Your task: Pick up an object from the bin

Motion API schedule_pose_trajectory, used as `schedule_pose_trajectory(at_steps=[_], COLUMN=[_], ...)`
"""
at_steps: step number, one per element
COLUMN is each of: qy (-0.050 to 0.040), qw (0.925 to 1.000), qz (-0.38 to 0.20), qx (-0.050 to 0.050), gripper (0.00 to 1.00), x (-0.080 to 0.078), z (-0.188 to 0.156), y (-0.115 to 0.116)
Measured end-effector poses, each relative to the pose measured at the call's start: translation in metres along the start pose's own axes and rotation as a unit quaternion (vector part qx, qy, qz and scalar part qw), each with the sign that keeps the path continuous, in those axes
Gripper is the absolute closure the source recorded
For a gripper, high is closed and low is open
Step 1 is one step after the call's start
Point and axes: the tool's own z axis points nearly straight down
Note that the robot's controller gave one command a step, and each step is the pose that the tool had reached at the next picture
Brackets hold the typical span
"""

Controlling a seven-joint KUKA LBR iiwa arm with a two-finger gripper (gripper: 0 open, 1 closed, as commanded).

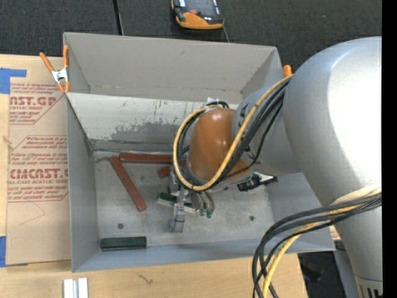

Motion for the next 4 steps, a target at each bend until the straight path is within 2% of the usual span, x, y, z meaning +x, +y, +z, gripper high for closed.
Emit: schedule_pose_trajectory(at_steps=[1, 2, 3, 4], qy=[0.0116, 0.0095, 0.0117, 0.0117], qw=[0.9998, 0.9979, 0.9998, 0.9998], qz=[-0.015, 0.064, -0.015, -0.015], qx=[0.003, 0.004, 0.004, 0.004], gripper=[0.00, 0.00, 1.00, 1.00], x=[-0.006, 0.006, -0.007, -0.007], z=[-0.026, -0.027, -0.026, -0.026], y=[0.000, -0.002, 0.001, 0.001])
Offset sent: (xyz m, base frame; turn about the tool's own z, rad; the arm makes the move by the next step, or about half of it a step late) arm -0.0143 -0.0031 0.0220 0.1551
